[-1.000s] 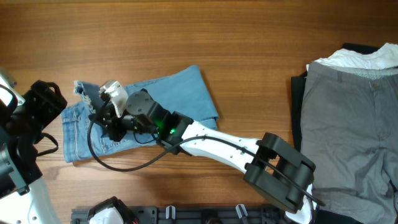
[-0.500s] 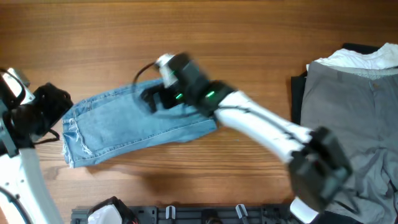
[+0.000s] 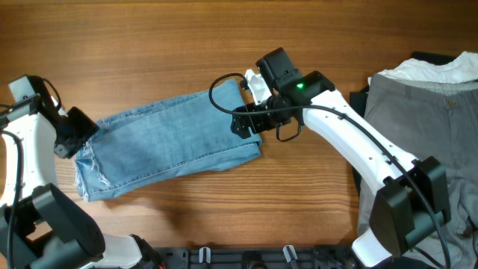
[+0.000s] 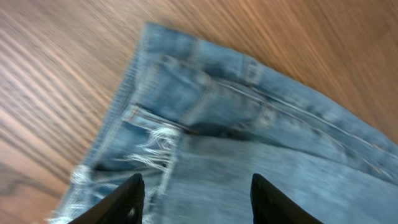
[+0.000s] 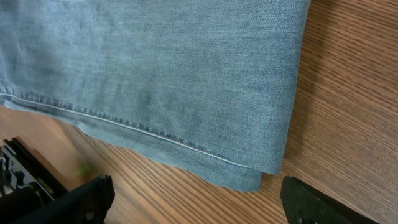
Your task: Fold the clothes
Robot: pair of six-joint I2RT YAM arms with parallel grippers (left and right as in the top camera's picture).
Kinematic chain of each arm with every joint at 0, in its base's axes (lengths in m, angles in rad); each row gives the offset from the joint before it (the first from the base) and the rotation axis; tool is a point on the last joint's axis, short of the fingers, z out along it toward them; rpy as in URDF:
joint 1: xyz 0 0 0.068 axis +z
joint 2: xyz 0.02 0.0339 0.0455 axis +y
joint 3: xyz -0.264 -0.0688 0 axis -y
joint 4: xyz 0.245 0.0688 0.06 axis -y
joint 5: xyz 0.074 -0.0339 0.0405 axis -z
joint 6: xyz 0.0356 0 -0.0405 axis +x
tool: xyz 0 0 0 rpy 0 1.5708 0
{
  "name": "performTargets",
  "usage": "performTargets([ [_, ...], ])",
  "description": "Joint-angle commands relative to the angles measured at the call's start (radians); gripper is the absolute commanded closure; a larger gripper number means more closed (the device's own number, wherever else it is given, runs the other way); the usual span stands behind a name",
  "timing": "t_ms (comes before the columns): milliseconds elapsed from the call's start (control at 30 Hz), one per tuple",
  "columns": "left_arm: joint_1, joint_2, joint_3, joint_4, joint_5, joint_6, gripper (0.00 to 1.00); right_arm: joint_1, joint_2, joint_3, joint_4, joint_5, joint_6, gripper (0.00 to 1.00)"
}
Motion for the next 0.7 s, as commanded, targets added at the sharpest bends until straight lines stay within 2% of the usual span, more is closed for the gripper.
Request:
performTargets([
  [0,0.049,0.006,-0.008,-0.018,-0.061,0.002,0.47,-0.002,0.015,-0.003,-0.001,-0.019,-0.013,0.09],
  [67,0.071,0.019,-0.039,0.021,-0.044,0.002,0.54,-0.002,0.015,-0.003,0.007,-0.019,-0.013,0.09],
  [167,0.067,0.090,-0.078,0.053,-0.003,0.006,0.57,-0.002,0.015,-0.003,0.010,-0.007,-0.013,0.08],
  [233,0.068,0.136,-0.078,0.029,0.094,0.031,0.68,-0.002,0.015,-0.003,0.003,-0.007,-0.013,0.08],
  [300,0.068,0.135,-0.077,0.001,0.219,0.084,0.70,-0.002,0.015,-0.003,0.000,-0.008,-0.013,0.08],
  [333,0.068,0.135,-0.077,-0.018,0.237,0.102,0.71,-0.002,0.015,-0.003,0.001,-0.007,-0.013,0.09],
  [367,0.068,0.135,-0.077,-0.028,0.236,0.111,0.76,-0.002,0.015,-0.003,0.003,-0.008,-0.013,0.08],
  [400,0.068,0.135,-0.077,-0.033,0.237,0.111,0.87,-0.002,0.015,-0.003,0.003,-0.007,-0.014,0.08],
  [433,0.068,0.135,-0.077,-0.030,0.236,0.112,0.94,-0.002,0.015,-0.003,0.003,-0.007,-0.013,0.08],
  [500,0.077,0.135,-0.058,-0.024,0.232,0.111,0.96,-0.002,0.015,-0.003,0.000,-0.007,-0.013,0.08],
  [600,0.118,0.118,0.071,-0.085,0.232,0.107,0.96,-0.002,0.015,-0.003,0.001,-0.007,-0.013,0.08],
  [667,0.127,0.102,0.127,-0.066,0.232,0.108,0.96,-0.002,0.015,-0.003,0.007,-0.007,-0.013,0.07],
])
